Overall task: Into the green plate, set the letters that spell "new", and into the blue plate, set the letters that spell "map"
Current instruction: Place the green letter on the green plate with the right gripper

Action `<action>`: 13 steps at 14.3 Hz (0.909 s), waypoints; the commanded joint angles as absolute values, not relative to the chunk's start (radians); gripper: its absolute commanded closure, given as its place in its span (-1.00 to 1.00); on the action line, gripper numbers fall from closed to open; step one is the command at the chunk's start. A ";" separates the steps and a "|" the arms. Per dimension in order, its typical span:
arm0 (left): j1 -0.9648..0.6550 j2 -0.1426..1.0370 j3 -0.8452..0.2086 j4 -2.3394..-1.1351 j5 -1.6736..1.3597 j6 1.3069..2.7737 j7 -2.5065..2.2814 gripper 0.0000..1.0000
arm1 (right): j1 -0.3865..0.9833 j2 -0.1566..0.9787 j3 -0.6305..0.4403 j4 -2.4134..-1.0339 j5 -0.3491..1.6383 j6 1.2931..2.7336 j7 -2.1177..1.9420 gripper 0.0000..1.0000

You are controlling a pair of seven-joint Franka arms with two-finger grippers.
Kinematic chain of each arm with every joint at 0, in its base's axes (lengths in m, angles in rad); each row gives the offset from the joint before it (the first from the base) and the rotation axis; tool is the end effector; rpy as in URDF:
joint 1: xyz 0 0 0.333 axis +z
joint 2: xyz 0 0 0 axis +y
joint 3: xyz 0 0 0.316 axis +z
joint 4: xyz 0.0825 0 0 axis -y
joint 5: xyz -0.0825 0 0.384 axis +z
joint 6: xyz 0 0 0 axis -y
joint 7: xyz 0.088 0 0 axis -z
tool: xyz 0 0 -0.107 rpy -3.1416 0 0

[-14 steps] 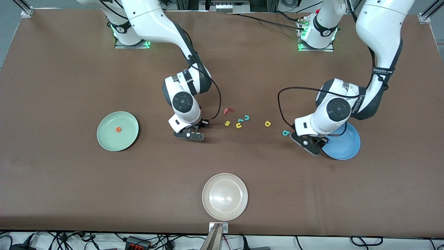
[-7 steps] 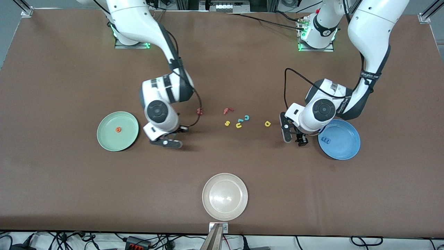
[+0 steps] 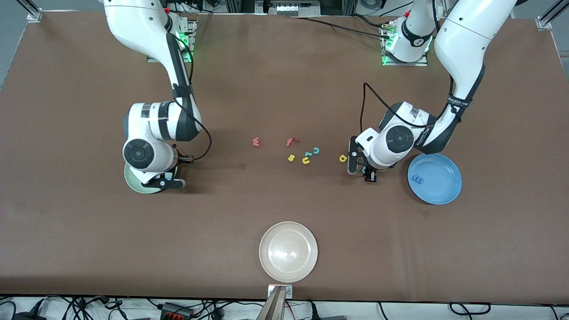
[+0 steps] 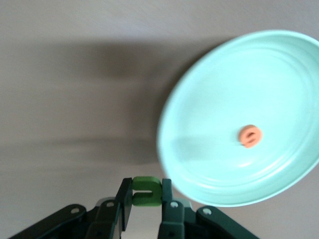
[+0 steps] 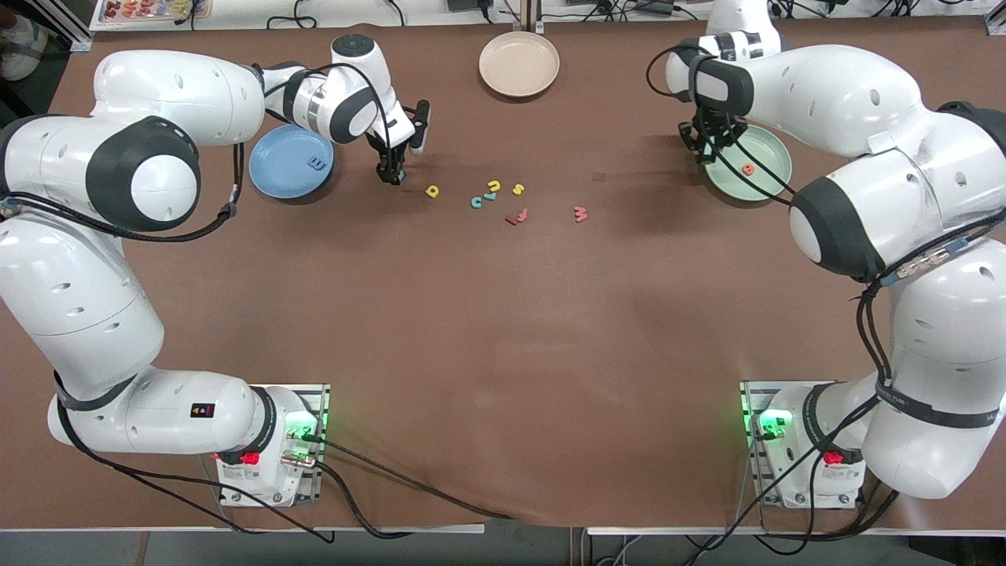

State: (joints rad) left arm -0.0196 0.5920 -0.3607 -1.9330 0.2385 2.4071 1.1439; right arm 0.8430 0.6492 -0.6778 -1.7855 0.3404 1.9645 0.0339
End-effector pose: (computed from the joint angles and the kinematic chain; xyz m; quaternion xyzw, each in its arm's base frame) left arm 0.5734 -0.2209 0.1883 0.6749 -0.7368 -0.0222 0.0345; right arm 0.5991 0.1495 0.2331 0.9871 -0.0059 -0.1439 0.0704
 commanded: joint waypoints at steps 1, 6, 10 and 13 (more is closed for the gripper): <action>-0.005 0.606 -0.364 -1.945 0.276 2.451 1.180 -0.33 | 0.766 0.626 -0.681 -1.822 0.350 1.971 -0.081 0.76; -0.002 0.635 -0.362 -1.948 0.319 2.476 1.181 0.14 | 0.716 0.666 -0.676 -1.821 0.417 1.983 -0.146 0.74; 0.014 0.626 -0.364 -1.953 0.319 2.467 1.181 0.98 | 0.718 0.686 -0.675 -1.818 0.449 2.000 -0.152 0.71; 0.025 0.577 -0.365 -1.948 0.318 2.413 1.154 0.98 | 0.716 0.690 -0.675 -1.818 0.451 2.008 -0.152 0.55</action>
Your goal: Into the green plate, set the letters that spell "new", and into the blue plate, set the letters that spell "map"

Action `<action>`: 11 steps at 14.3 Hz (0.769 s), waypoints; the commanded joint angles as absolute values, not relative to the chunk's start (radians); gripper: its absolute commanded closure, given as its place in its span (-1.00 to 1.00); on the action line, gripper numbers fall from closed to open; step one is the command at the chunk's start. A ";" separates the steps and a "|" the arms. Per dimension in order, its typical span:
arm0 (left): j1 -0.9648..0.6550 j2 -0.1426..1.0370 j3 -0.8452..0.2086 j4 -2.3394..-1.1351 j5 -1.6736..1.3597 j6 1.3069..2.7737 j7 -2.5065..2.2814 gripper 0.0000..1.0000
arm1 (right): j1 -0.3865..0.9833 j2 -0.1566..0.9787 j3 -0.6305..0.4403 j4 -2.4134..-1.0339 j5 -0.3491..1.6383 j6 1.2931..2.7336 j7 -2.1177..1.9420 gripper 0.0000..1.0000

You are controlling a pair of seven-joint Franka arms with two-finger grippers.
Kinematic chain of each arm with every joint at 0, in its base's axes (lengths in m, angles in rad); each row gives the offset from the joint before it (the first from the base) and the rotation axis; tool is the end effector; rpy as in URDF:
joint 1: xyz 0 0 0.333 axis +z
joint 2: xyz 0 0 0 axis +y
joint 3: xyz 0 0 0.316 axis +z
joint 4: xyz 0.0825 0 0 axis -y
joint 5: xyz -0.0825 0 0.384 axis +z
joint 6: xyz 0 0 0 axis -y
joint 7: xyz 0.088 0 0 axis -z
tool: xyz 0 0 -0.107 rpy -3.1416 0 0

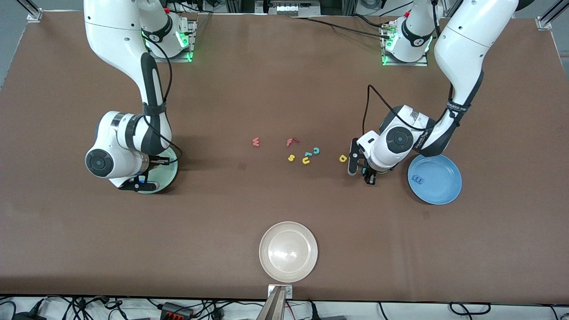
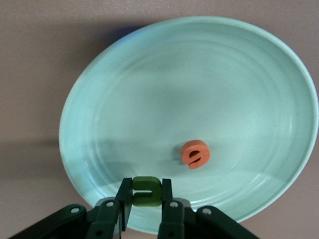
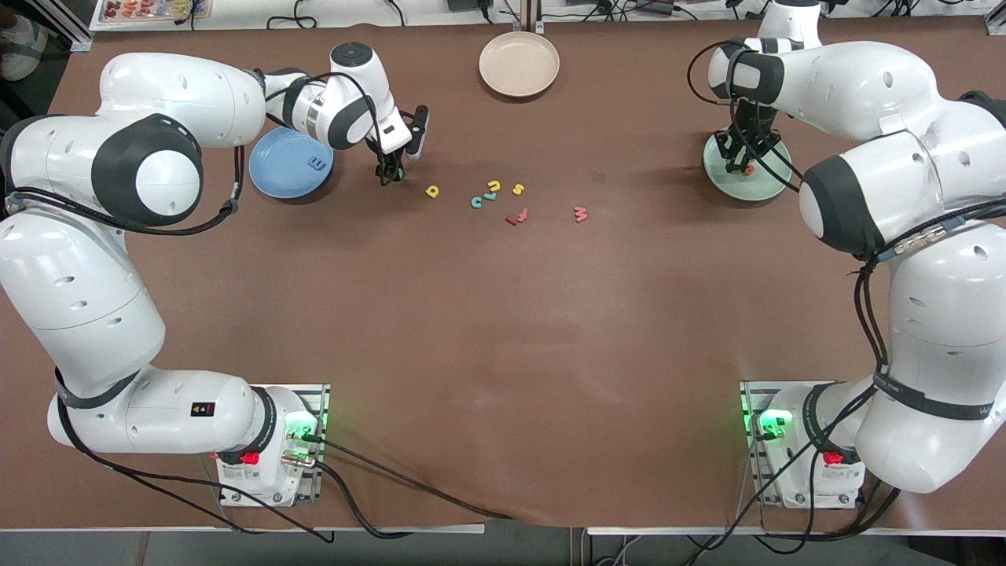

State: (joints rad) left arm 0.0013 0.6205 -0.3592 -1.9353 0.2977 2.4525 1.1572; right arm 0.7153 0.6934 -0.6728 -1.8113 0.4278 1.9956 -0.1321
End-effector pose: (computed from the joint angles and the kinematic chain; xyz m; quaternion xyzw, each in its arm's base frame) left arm 0.5775 -0.2102 0.1745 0.6617 -0.7493 -0.0164 0.0207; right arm 0.6054 0.0714 0.2016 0.9865 -0.0135 -0.1608 0.0286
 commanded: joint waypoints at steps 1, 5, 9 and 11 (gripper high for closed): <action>0.026 0.534 -0.365 -1.944 0.318 2.349 1.105 0.98 | 0.718 0.692 -0.675 -1.816 0.451 2.008 -0.150 0.03; 0.047 0.405 -0.348 -1.937 0.318 2.191 0.823 0.98 | 0.733 0.680 -0.680 -1.790 0.491 1.993 -0.132 -1.00; 0.190 0.411 -0.348 -1.930 0.318 2.191 0.570 0.98 | 0.765 0.632 -0.683 -1.767 0.491 1.988 -0.127 -1.00; 0.254 0.425 -0.350 -1.933 0.318 2.194 0.496 0.98 | 0.807 0.598 -0.681 -1.769 0.491 1.988 -0.085 -1.00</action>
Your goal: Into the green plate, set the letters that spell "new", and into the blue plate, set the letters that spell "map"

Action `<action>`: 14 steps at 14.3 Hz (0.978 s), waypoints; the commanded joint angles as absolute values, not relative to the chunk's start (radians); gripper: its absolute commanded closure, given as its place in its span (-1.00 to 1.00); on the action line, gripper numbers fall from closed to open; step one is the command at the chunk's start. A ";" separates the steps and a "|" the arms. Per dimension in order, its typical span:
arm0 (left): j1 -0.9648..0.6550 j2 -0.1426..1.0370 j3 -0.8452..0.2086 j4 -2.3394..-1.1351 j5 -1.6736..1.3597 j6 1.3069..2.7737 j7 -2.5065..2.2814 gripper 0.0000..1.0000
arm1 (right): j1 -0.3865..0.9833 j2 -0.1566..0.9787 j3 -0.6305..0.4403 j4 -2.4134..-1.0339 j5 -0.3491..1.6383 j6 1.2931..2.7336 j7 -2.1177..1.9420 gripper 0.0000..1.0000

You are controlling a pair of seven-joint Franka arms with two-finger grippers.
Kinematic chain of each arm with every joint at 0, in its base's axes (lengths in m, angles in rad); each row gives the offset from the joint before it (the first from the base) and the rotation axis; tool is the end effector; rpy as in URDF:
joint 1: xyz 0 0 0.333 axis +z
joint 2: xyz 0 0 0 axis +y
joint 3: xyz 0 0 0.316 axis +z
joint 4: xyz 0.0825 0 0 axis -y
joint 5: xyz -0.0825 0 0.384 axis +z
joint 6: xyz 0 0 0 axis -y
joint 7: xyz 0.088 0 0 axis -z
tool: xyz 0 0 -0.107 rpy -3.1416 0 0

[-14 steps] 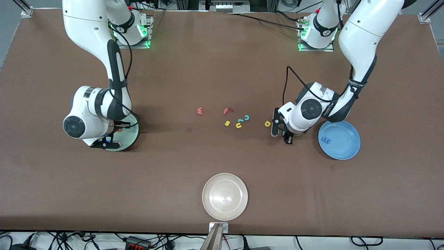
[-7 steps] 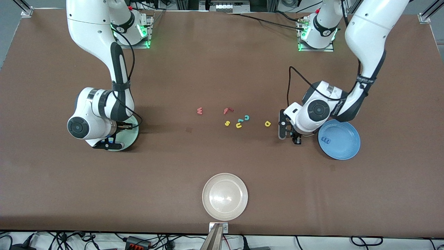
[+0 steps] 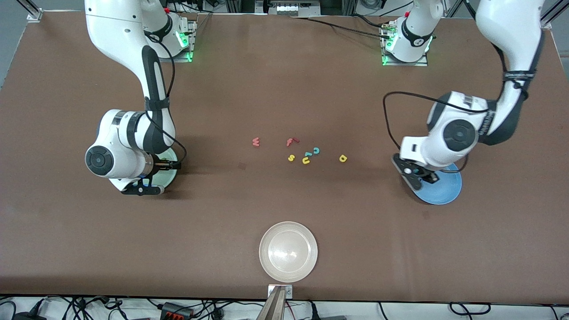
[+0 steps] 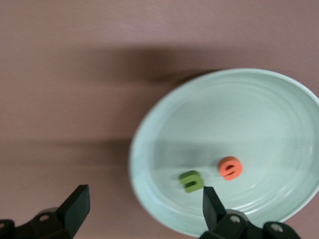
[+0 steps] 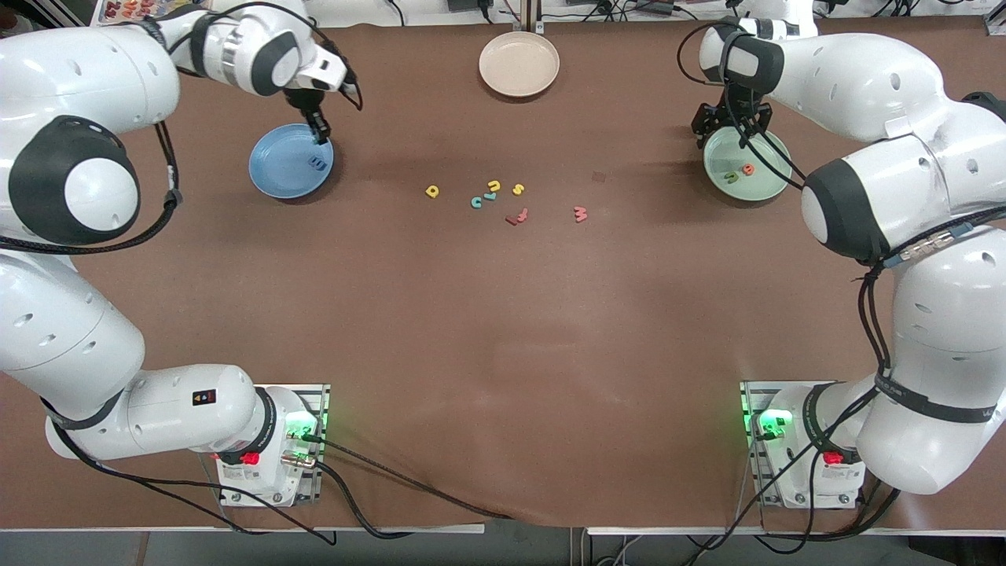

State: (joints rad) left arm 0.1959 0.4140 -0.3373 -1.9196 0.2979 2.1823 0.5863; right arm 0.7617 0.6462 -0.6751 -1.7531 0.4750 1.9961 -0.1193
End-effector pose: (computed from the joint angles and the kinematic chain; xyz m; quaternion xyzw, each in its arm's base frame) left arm 0.6069 -0.0664 0.2774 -0.8987 0.4319 0.0681 0.0347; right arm 0.6230 0.1169 0.2471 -0.9935 -0.0031 0.1134 0.0058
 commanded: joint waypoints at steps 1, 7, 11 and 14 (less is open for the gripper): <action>0.274 0.429 -0.350 -1.939 0.318 2.195 0.467 0.98 | 0.831 0.586 -0.681 -1.772 0.491 1.988 -0.059 -1.00; 0.360 0.495 -0.351 -1.959 0.318 2.207 0.351 0.90 | 1.055 0.568 -0.678 -1.781 0.492 2.014 0.124 -1.00; 0.353 0.497 -0.362 -1.951 0.318 2.206 0.350 -0.60 | 1.169 0.594 -0.675 -1.819 0.502 2.114 0.173 -1.00; 0.354 0.462 -0.420 -1.936 0.313 2.151 0.319 -1.00 | 1.245 0.652 -0.675 -1.825 0.543 2.183 0.248 -1.00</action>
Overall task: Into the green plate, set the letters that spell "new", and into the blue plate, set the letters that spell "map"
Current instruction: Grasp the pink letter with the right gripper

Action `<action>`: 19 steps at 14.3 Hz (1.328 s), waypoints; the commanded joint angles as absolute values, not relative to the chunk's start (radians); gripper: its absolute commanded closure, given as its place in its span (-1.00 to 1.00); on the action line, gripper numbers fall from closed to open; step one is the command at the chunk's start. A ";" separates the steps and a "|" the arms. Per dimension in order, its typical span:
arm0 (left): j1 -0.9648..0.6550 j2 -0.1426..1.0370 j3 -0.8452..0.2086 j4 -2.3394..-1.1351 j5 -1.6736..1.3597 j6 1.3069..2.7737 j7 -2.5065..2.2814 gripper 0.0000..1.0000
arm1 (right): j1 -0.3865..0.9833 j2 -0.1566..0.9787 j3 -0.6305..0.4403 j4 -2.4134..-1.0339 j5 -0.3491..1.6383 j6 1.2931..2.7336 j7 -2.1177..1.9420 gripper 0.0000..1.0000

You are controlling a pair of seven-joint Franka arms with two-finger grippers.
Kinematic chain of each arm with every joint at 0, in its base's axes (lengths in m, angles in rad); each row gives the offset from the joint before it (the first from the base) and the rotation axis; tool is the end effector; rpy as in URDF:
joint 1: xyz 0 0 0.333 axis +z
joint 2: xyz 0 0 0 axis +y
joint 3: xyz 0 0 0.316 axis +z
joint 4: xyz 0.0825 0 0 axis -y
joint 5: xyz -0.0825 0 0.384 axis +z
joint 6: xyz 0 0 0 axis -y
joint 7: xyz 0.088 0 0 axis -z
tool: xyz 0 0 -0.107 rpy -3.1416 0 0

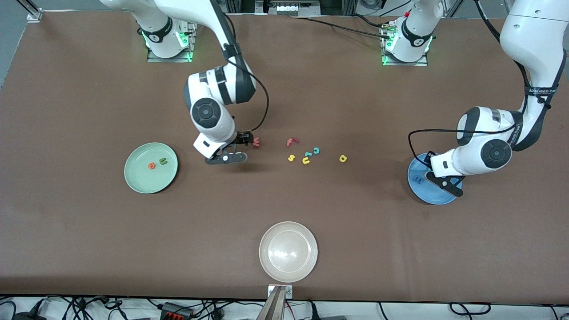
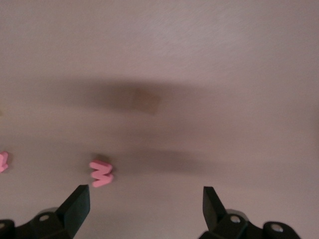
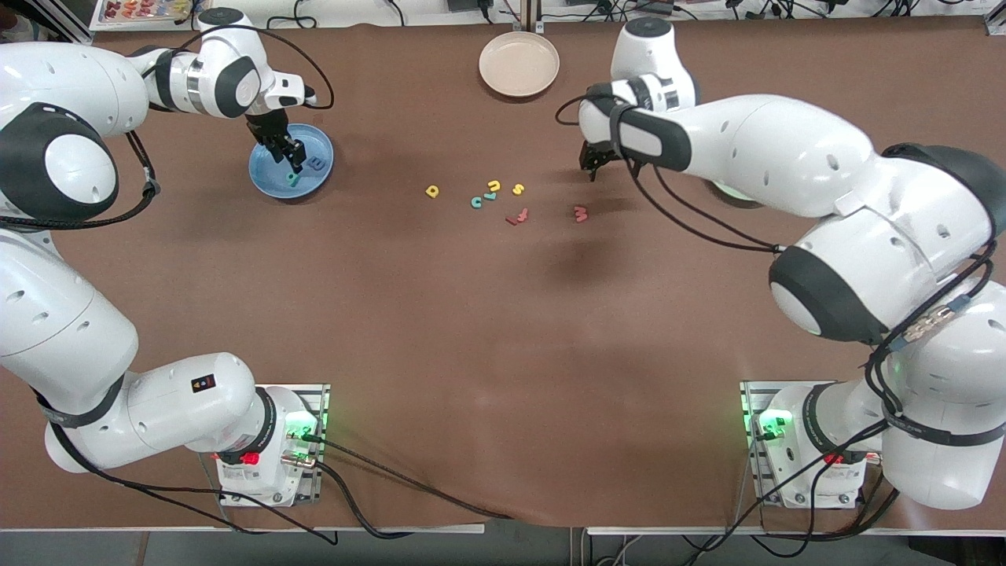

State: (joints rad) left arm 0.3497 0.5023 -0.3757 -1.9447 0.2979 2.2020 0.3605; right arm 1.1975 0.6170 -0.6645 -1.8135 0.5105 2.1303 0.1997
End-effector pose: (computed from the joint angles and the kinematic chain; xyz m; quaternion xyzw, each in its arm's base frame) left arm 0.5979 0.0004 0.2216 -0.9559 0.2765 0.0993 0.0035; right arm 0.5174 0.3641 0.2467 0.9967 0.0451 -0.0670 0.0054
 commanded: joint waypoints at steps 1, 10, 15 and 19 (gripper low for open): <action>0.354 0.456 -0.448 -1.925 0.310 2.122 0.286 -1.00 | 1.261 0.666 -0.675 -1.824 0.546 2.200 0.273 -1.00; 0.286 0.494 -0.721 -1.927 0.319 2.120 -0.023 -1.00 | 1.319 0.747 -0.651 -1.824 0.672 2.296 0.305 -0.90; 0.175 0.572 -0.716 -1.968 0.513 2.245 0.011 -1.00 | 1.310 0.762 -0.624 -1.824 0.675 2.313 0.307 -0.56; 0.183 0.682 -0.710 -1.974 0.644 2.384 0.011 -0.91 | 1.305 0.762 -0.623 -1.825 0.673 2.303 0.304 -0.08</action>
